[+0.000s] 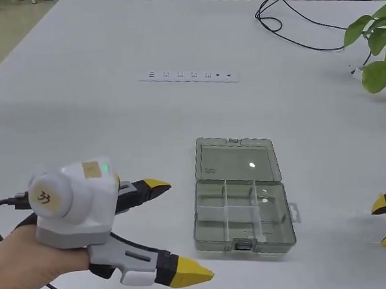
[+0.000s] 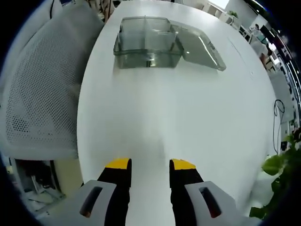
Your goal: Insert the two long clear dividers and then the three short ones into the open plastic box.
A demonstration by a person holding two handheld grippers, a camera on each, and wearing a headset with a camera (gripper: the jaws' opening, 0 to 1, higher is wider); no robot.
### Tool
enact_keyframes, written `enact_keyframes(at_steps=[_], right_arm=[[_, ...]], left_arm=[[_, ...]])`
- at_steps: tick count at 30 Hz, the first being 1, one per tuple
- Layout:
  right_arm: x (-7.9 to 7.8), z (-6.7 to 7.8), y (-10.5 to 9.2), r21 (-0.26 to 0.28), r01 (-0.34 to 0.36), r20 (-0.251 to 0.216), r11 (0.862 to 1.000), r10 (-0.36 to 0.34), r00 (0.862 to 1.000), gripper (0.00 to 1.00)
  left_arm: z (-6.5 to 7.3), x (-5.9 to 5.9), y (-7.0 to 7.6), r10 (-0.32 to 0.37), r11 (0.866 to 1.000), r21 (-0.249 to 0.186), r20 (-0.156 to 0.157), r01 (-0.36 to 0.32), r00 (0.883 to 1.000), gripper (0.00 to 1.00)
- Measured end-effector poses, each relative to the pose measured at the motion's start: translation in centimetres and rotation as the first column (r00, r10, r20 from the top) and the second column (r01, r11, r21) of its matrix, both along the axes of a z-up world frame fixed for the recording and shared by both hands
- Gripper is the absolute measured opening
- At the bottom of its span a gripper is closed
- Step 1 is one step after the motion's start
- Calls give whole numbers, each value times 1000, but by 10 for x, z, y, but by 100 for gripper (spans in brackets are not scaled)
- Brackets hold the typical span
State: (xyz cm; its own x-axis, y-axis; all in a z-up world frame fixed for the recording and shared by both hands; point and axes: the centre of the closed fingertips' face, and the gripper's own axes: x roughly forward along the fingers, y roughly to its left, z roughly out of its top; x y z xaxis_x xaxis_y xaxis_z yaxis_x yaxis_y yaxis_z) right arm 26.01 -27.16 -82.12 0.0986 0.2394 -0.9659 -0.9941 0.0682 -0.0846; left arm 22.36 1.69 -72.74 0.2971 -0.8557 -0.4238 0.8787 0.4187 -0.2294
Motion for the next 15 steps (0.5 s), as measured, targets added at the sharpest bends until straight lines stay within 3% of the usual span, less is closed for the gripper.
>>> enact_keyframes(at_steps=[10,15], right_arm=[[7,45,36,45,-42,114,998,36,993,33],[9,72,60,71,-77,174,995,63,983,33]], left_arm=[[19,12,-11,29,998,-56,-11,-30,1000,96],[29,19,-19,57,993,-99,-48,-61,997,91]])
